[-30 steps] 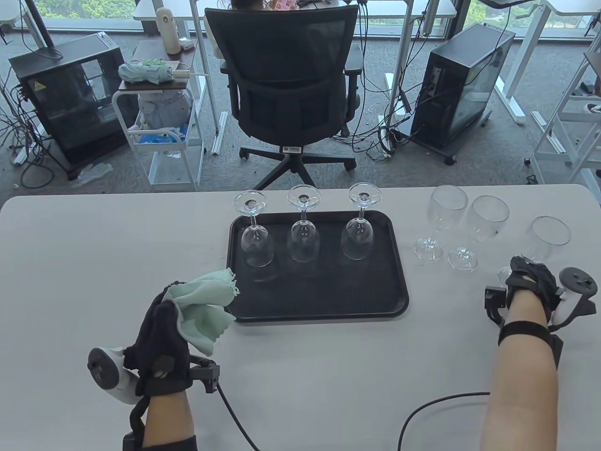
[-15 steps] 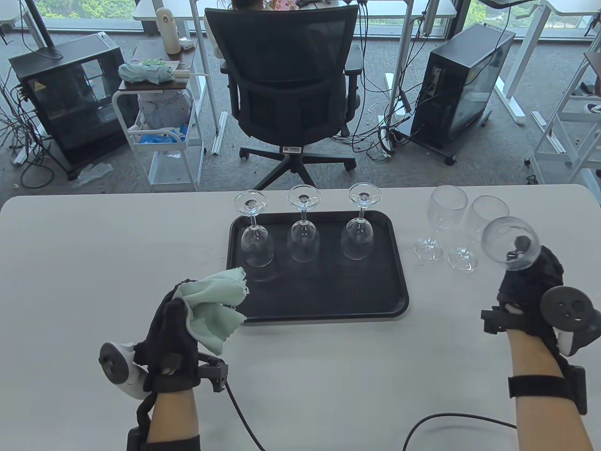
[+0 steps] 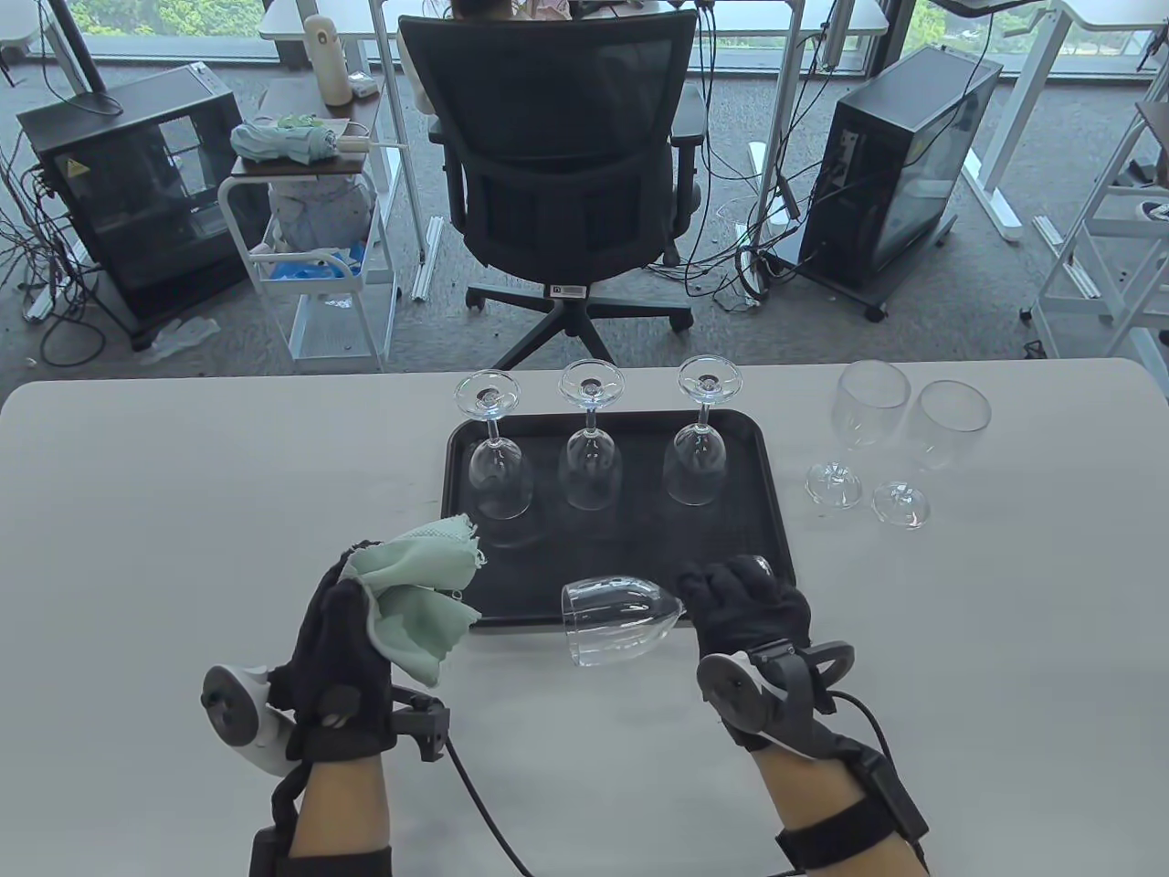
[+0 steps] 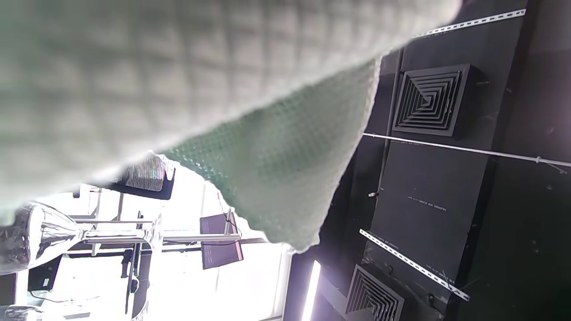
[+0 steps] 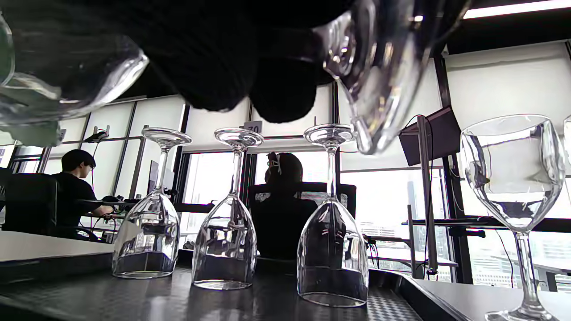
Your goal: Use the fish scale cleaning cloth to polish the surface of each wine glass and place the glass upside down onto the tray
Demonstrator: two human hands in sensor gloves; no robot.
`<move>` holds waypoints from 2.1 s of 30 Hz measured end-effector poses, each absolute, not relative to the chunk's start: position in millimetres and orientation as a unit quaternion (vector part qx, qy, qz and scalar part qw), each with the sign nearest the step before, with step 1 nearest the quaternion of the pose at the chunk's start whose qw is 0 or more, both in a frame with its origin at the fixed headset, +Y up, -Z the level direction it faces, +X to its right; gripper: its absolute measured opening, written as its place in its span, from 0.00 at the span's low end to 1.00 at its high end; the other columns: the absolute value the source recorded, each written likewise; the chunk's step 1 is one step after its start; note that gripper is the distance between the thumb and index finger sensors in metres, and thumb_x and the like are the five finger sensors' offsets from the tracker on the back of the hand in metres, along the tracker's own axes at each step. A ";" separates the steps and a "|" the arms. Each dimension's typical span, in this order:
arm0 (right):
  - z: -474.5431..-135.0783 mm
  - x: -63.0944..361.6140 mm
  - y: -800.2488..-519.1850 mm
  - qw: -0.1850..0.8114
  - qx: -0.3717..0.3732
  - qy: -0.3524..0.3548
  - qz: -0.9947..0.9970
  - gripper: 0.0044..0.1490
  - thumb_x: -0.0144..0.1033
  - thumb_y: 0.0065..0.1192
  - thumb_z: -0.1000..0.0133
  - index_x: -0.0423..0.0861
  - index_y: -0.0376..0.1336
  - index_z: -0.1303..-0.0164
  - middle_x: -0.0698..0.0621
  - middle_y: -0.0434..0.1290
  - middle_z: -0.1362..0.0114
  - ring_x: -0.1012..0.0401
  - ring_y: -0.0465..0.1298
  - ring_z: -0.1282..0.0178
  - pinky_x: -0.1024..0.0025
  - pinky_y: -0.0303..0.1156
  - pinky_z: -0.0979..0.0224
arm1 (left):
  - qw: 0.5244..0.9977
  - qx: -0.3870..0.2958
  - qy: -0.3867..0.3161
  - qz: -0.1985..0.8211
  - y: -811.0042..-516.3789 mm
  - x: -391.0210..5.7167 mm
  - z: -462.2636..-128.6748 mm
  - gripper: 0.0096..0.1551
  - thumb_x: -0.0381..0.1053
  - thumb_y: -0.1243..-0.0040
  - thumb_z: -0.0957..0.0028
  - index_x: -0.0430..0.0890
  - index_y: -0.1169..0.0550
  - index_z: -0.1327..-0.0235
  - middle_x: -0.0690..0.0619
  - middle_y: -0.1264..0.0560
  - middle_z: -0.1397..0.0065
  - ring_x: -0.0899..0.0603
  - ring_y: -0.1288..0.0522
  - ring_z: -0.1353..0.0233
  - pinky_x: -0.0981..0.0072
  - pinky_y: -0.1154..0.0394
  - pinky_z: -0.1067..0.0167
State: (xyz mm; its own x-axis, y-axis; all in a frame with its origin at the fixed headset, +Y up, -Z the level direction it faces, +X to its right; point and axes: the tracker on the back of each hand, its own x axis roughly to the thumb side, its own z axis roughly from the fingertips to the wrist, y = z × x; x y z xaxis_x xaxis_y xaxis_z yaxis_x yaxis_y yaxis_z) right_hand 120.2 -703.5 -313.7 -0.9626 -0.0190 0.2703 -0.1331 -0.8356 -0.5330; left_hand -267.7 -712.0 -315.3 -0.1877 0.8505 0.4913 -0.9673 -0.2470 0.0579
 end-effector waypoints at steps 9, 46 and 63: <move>-307.9 122.0 -697.7 0.059 0.147 -0.295 0.942 0.32 0.39 0.76 0.48 0.60 0.67 0.33 0.51 0.78 0.35 0.51 0.70 0.28 0.49 0.68 0.36 | 0.668 0.168 -0.260 0.677 -688.3 -175.8 -307.4 0.29 0.64 0.51 0.37 0.53 0.28 0.27 0.50 0.37 0.15 0.35 0.44 0.16 0.26 0.45 0.24; -304.3 172.4 -687.3 0.359 0.335 -0.339 0.802 0.58 0.65 0.67 0.48 0.58 0.36 0.22 0.41 0.58 0.23 0.50 0.80 0.49 0.61 0.84 0.53 | 0.663 0.099 -0.264 0.694 -705.1 -154.9 -308.2 0.34 0.72 0.45 0.40 0.56 0.31 0.26 0.46 0.40 0.18 0.32 0.36 0.24 0.34 0.24 0.44; -311.7 172.9 -693.7 0.438 0.306 -0.278 0.798 0.51 0.64 0.67 0.48 0.58 0.43 0.24 0.39 0.62 0.28 0.51 0.79 0.54 0.63 0.82 0.58 | 0.675 0.115 -0.257 0.683 -710.9 -152.7 -307.8 0.34 0.73 0.46 0.41 0.58 0.31 0.26 0.47 0.41 0.17 0.34 0.36 0.23 0.37 0.23 0.44</move>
